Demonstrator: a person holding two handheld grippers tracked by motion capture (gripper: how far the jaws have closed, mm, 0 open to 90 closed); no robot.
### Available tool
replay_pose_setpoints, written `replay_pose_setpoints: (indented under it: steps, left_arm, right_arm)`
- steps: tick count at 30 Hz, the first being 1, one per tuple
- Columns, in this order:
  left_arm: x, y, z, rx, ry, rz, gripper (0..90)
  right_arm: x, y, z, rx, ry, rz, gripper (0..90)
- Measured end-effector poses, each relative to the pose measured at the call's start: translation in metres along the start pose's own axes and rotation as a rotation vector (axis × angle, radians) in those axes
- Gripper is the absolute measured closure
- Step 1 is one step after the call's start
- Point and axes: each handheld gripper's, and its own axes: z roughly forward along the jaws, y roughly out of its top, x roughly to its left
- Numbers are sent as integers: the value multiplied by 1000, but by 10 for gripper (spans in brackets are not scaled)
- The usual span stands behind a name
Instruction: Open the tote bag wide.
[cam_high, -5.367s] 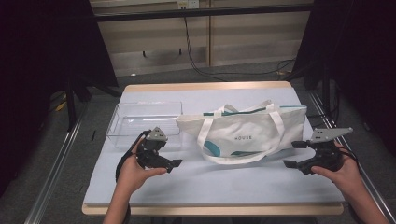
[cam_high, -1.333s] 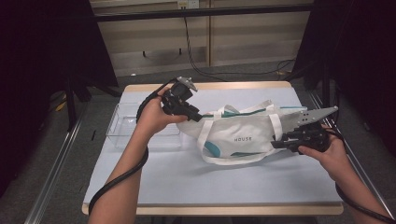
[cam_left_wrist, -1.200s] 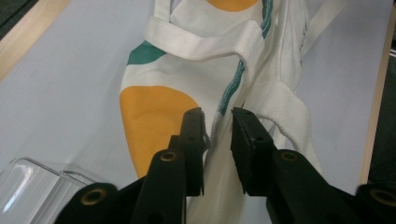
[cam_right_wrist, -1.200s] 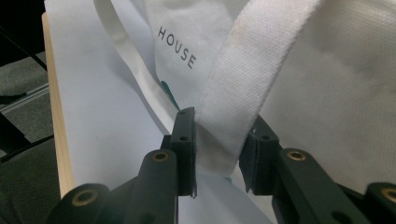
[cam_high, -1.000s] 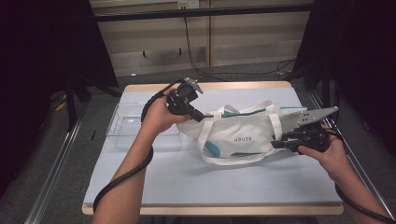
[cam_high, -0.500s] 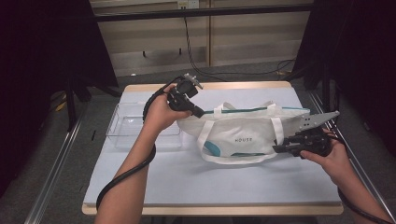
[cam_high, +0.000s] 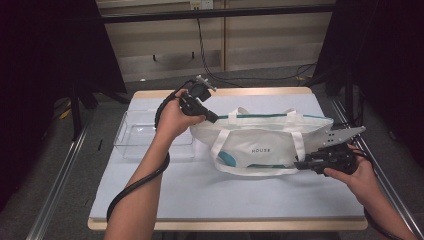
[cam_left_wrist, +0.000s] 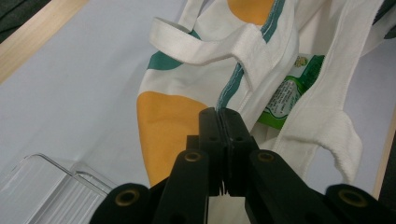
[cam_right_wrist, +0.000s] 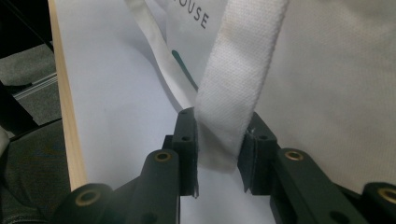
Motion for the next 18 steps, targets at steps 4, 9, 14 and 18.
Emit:
replay_pose_setpoints:
  steps: [4,9,14,18]
  left_arm:
    - [-1,1,0,-1,3,-7,886]
    - [-4,2,0,-2,4,14,882]
    - [-8,5,3,11,0,22,783]
    - [-12,9,8,21,-3,60,701]
  right_arm:
    - [2,-6,2,4,11,-4,704]
    - [4,-12,3,-1,11,9,704]
    - [5,-11,2,-8,10,8,704]
    - [5,-8,1,-11,3,7,704]
